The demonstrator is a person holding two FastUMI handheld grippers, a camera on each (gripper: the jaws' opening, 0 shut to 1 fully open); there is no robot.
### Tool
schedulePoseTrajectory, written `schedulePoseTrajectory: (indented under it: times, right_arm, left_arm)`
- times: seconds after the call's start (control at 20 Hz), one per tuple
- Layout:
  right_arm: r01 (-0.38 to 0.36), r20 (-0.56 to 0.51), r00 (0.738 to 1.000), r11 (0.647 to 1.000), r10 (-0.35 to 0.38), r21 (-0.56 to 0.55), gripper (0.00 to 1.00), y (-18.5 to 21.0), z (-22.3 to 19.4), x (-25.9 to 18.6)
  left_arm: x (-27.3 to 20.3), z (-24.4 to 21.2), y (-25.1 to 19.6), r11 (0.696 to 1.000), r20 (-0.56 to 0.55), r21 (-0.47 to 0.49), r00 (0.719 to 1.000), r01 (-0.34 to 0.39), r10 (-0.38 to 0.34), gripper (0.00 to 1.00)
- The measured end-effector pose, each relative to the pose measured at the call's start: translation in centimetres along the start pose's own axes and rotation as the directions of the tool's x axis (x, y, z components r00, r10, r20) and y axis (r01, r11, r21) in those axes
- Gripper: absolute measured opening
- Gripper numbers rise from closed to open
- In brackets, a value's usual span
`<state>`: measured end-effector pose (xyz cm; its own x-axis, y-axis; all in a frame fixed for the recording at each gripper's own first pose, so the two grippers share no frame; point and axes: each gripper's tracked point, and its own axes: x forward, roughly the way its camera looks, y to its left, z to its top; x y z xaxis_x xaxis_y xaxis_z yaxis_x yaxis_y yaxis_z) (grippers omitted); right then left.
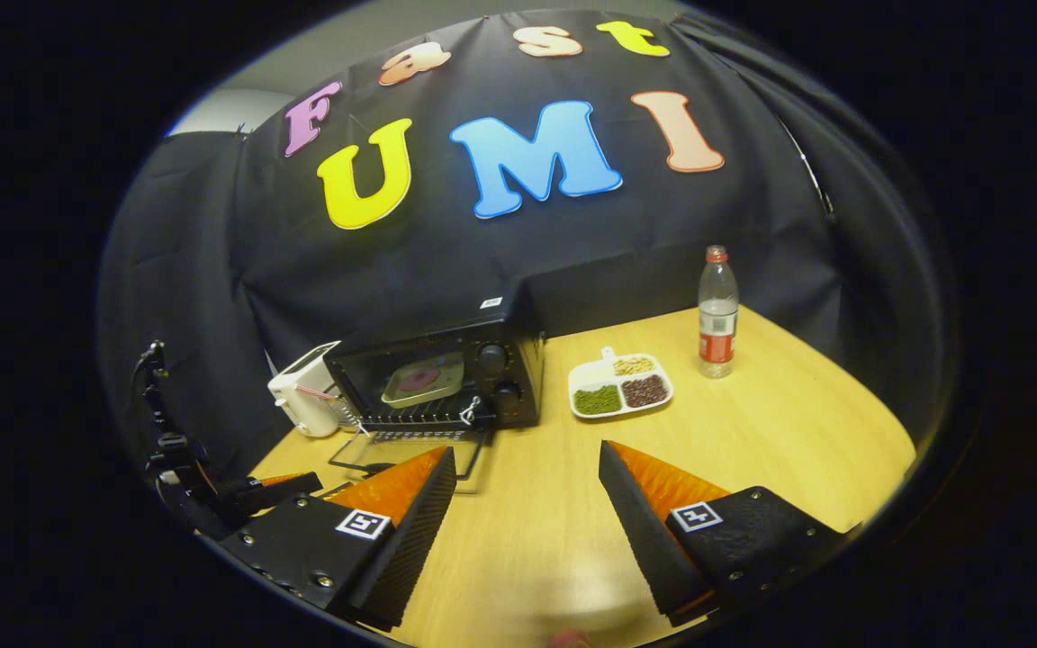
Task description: Open the electric oven with the left hand, put the food in, and close the electric oven.
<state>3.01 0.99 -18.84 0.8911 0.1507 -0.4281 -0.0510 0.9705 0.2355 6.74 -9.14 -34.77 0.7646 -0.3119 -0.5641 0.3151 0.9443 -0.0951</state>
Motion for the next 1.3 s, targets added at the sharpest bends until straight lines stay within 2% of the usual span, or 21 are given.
schedulePoseTrajectory:
  times: [0.05, 0.1, 0.15, 0.2, 0.25, 0.35, 0.4, 0.45, 0.55, 0.6, 0.65, 0.8, 0.85, 0.9, 0.95, 1.0, 1.05, 1.1, 1.2, 1.25, 1.3]
  right_arm:
    - [0.037, 0.031, 0.999, 0.999, -0.036, -0.02, 0.98, -1.1, 0.7, -0.7]
    - [0.068, 0.058, 0.996, 0.997, -0.066, -0.032, 0.98, -1.9, 1.4, -1.2]
    - [0.095, 0.077, 0.993, 0.995, -0.092, -0.041, 0.98, -2.5, 1.8, -1.8]
    - [0.119, 0.085, 0.99, 0.992, -0.114, -0.046, 0.98, -3.2, 1.9, -2.2]
    - [0.137, 0.089, 0.987, 0.989, -0.132, -0.049, 0.98, -3.8, 2.0, -2.7]
    - [0.162, 0.081, 0.984, 0.985, -0.158, -0.049, 0.98, -4.6, 1.9, -3.2]
    - [0.171, 0.071, 0.983, 0.984, -0.168, -0.049, 0.98, -4.9, 1.7, -3.4]
    - [0.183, 0.067, 0.981, 0.982, -0.18, -0.048, 0.98, -5.5, 1.5, -3.4]
    - [0.198, 0.062, 0.979, 0.979, -0.196, -0.037, 0.98, -5.9, 1.6, -3.4]
    - [0.199, 0.058, 0.979, 0.979, -0.197, -0.033, 0.98, -5.9, 1.8, -3.6]
    - [0.2, 0.057, 0.979, 0.979, -0.198, -0.035, 0.98, -5.7, 1.8, -3.6]
    - [0.186, 0.058, 0.981, 0.981, -0.183, -0.05, 0.98, -5.1, 2.0, -2.9]
    - [0.178, 0.059, 0.983, 0.983, -0.175, -0.054, 0.98, -4.7, 2.1, -2.7]
    - [0.171, 0.058, 0.984, 0.984, -0.167, -0.058, 0.98, -4.4, 2.1, -2.4]
    - [0.164, 0.058, 0.985, 0.984, -0.161, -0.063, 0.98, -4.0, 2.0, -2.1]
    - [0.157, 0.058, 0.987, 0.985, -0.153, -0.066, 0.98, -3.7, 2.1, -2.0]
    - [0.146, 0.056, 0.988, 0.987, -0.142, -0.072, 0.98, -3.3, 2.0, -1.8]
    - [0.134, 0.055, 0.99, 0.988, -0.129, -0.083, 0.98, -3.0, 2.0, -1.7]
    - [0.117, 0.055, 0.992, 0.987, -0.112, -0.108, 0.98, -2.7, 1.7, -1.3]
    - [0.11, 0.053, 0.993, 0.988, -0.104, -0.113, 0.98, -2.7, 1.6, -1.3]
    - [0.103, 0.049, 0.994, 0.988, -0.098, -0.112, 0.98, -2.5, 1.7, -1.1]
  left_arm:
    - [0.9, -0.4, -0.1, 1.0, -0.013, 0.002, 1.0, 0.0, 0.0, 0.92]
    - [1.4, -1.2, -0.4, 1.0, -0.031, 0.002, 1.0, 0.004, -0.004, 1.0]
    - [2.1, -1.7, -0.5, 1.0, -0.046, -0.001, 0.999, 0.008, -0.008, 0.96]
    - [2.9, -2.3, -0.7, 1.0, -0.067, -0.004, 0.998, 0.008, -0.008, 1.0]
    - [3.7, -2.9, -0.8, 1.0, -0.087, -0.01, 0.996, 0.009, -0.01, 0.98]
    - [5.2, -3.8, -0.9, 1.0, -0.124, -0.018, 0.992, 0.002, -0.004, 0.96]
    - [6.0, -4.0, -0.8, 1.0, -0.132, -0.018, 0.991, 0.0, -0.002, 1.0]
    - [6.7, -4.2, -0.7, 1.0, -0.142, -0.011, 0.99, -0.006, 0.004, 0.96]
    - [8.0, -4.6, -0.4, 1.0, -0.158, -0.008, 0.987, -0.016, 0.015, 1.0]
    - [8.4, -5.0, -0.3, 1.0, -0.166, -0.01, 0.986, -0.018, 0.016, 0.96]
    - [8.7, -5.2, -0.3, 1.0, -0.174, -0.011, 0.985, -0.022, 0.02, 1.0]
    - [9.6, -5.3, -0.2, 1.0, -0.172, -0.011, 0.985, -0.028, 0.025, 1.0]
    - [9.8, -5.2, -0.2, 0.999, -0.172, -0.011, 0.985, -0.03, 0.028, 0.96]
    - [9.8, -5.3, -0.2, 0.999, -0.172, -0.012, 0.985, -0.033, 0.031, 1.0]
    - [9.9, -5.2, -0.2, 0.999, -0.166, -0.013, 0.986, -0.034, 0.032, 0.96]
    - [9.7, -5.1, -0.2, 0.999, -0.165, -0.011, 0.986, -0.036, 0.033, 1.0]
    - [9.5, -4.7, -0.2, 0.999, -0.162, -0.006, 0.986, -0.038, 0.037, 0.96]
    - [9.3, -4.2, -0.3, 0.999, -0.148, -0.003, 0.988, -0.039, 0.038, 1.0]
    - [8.6, -2.6, -0.3, 0.999, -0.112, -0.007, 0.993, -0.036, 0.035, 1.0]
    - [8.3, -1.9, -0.2, 0.999, -0.1, -0.015, 0.994, -0.035, 0.033, 0.96]
    - [8.0, -1.1, -0.1, 0.999, -0.087, -0.027, 0.996, -0.034, 0.032, 0.96]
